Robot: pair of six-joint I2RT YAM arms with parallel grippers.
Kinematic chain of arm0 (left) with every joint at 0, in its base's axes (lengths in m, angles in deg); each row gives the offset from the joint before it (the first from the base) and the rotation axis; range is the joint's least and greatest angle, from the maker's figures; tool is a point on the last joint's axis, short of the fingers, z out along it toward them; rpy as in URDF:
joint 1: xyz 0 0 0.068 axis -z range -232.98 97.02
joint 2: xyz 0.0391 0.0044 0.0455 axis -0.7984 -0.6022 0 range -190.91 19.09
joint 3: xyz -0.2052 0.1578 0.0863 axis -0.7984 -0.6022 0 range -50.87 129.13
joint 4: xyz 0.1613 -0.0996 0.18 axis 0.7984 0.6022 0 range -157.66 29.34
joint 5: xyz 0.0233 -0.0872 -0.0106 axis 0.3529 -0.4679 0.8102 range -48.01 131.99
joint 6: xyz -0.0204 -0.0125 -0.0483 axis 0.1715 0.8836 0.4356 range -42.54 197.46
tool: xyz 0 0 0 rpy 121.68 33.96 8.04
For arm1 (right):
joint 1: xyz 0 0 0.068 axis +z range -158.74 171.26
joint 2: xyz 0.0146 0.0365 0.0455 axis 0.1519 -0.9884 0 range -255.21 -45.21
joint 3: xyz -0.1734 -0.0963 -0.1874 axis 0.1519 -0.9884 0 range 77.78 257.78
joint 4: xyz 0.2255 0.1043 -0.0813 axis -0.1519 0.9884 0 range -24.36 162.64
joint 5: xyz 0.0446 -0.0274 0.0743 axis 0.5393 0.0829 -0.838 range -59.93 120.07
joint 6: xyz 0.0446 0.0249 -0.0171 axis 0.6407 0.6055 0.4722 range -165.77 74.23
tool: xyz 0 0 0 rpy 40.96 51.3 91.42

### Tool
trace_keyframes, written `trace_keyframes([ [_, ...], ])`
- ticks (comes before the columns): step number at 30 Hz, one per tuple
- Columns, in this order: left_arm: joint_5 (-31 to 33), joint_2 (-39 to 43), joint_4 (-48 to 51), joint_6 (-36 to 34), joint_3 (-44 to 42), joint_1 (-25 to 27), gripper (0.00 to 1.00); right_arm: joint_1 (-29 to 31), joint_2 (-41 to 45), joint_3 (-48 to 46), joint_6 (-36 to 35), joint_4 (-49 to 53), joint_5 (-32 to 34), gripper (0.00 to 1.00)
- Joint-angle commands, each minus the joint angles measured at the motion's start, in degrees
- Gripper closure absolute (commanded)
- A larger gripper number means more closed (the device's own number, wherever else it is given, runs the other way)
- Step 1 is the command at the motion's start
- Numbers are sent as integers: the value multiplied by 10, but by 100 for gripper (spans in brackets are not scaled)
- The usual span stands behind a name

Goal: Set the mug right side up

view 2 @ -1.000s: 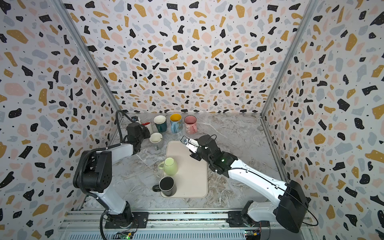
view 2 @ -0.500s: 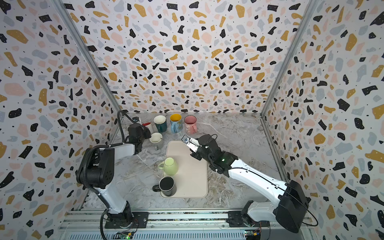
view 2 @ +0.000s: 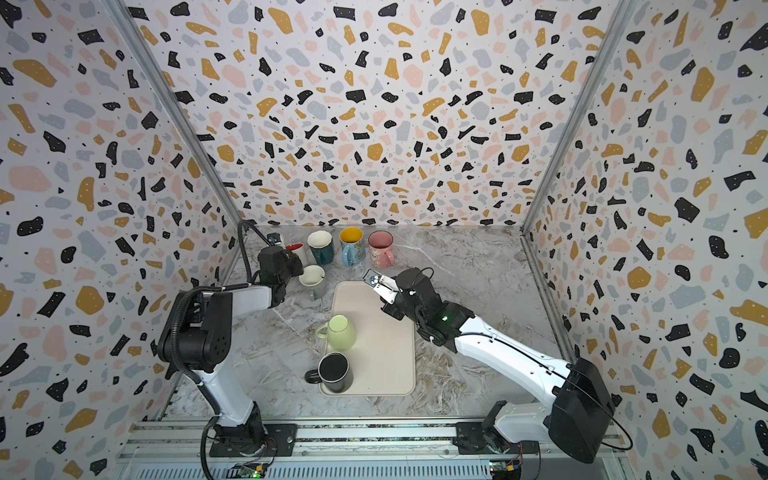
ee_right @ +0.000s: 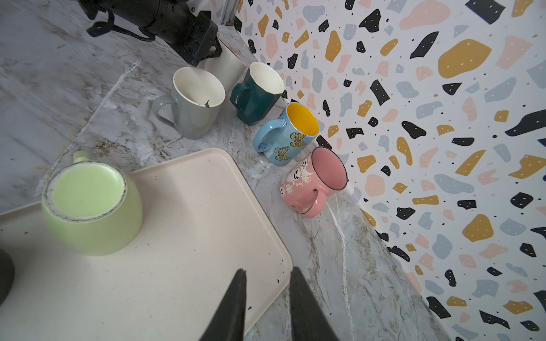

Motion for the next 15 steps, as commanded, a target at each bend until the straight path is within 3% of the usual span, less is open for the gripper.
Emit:
trace_keyframes([
  [1,11,10,-63,-2,5,-2,100,-2,3,18,9,-10,-8,72],
  [15,15,12,-14,0,16,-2,100,-2,6,18,17,-8,-12,72],
])
